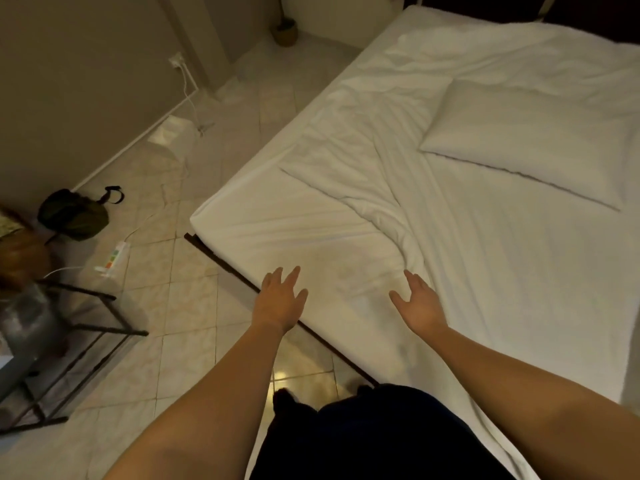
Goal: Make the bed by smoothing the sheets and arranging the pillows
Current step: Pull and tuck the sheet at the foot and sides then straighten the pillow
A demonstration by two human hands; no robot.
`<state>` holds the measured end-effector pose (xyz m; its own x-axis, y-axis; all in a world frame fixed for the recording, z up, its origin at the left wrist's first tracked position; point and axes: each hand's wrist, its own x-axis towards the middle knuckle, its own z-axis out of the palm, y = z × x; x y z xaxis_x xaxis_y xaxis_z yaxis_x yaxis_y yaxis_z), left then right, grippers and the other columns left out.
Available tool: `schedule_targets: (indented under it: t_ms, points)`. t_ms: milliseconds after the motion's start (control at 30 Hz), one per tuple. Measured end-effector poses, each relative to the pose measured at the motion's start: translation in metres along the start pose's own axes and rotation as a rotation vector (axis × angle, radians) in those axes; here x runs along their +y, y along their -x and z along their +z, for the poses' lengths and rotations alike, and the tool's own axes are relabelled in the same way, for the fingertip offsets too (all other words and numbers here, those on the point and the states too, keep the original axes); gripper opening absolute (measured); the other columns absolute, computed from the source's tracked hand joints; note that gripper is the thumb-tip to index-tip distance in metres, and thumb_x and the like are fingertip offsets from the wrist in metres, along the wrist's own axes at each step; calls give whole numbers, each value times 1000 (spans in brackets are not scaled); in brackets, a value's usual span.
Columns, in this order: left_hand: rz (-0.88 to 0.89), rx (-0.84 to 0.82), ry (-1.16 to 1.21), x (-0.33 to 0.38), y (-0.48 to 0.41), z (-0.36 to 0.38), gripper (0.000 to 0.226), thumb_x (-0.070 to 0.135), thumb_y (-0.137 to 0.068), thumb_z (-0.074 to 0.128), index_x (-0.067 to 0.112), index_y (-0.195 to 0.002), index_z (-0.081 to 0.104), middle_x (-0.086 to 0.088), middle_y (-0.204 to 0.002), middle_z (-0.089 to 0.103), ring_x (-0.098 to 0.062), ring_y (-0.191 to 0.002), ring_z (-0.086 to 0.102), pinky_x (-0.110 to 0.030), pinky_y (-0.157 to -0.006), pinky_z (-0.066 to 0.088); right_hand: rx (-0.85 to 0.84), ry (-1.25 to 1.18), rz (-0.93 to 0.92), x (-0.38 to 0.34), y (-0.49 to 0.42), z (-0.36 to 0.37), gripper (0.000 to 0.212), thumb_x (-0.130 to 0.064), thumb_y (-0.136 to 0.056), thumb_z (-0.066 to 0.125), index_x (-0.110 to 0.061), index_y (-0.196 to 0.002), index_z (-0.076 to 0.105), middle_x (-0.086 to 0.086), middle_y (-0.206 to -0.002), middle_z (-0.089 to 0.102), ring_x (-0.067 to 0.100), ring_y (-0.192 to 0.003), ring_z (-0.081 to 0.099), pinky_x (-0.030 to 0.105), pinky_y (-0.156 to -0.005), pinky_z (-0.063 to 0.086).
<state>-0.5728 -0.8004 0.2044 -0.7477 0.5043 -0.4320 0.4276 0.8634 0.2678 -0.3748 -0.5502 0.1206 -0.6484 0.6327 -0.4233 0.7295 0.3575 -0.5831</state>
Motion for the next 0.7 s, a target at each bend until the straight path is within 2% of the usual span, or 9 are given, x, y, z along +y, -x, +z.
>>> schedule_targets:
  t_ms: [100, 400, 700]
  points:
    - [48, -20, 7, -1, -50, -17, 64, 52, -108, 38, 35, -165, 15, -7, -172, 12, -29, -159, 6, -44, -128, 17, 18, -18, 21, -22, -26, 0, 76, -62, -96, 48, -31, -160, 22, 2, -166, 25, 23, -150, 28, 45, -121, 30]
    - [229, -181, -55, -31, -182, -37, 64, 54, -107, 39, 35, -165, 19, -4, -172, 14, -27, -159, 6, -43, -126, 22, 88, 38, 145, -82, -78, 31, 69, -56, -99, 49, -32, -160, 26, 3, -166, 27, 25, -152, 25, 43, -120, 29]
    - [387, -345, -112, -76, -330, -73, 63, 48, -108, 40, 32, -165, 20, 0, -171, 18, -23, -159, 5, -44, -123, 24, 155, 63, 338, -153, -125, 83, 65, -53, -100, 50, -37, -159, 27, 0, -166, 26, 25, -152, 24, 41, -120, 28]
